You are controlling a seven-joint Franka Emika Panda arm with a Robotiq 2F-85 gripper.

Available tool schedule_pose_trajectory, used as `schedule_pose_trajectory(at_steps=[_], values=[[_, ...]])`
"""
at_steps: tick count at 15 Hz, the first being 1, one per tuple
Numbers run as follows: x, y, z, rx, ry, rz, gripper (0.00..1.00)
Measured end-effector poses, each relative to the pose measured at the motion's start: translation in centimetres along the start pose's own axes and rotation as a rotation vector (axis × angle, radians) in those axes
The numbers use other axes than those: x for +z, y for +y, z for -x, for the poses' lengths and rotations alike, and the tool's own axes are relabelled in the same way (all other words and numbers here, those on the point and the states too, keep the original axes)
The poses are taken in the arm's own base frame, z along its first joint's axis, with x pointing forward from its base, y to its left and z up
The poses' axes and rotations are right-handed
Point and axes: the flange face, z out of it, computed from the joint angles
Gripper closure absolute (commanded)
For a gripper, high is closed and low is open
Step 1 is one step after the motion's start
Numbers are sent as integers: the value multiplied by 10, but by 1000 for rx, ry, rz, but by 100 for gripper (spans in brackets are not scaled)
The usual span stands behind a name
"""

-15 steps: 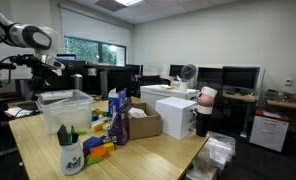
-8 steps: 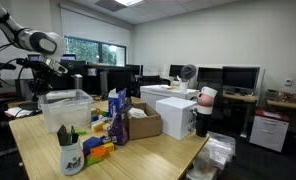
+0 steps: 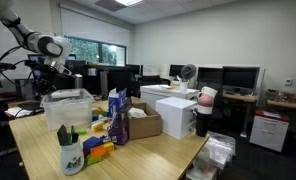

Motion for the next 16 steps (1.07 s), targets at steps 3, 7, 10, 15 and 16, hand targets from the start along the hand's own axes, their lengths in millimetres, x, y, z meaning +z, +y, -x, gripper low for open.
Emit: schedule_pose_trajectory(at_steps=[3,7,10,15,16], values=[[-3,1,-10,-31,16,-26,99],[-7,2,-20,-71,47,-52,99],[-12,2,-28,-85,89,-86,99],[-24,4,-42,-77,171,-133,99],[-27,5,-44,-75,189,-127,98]])
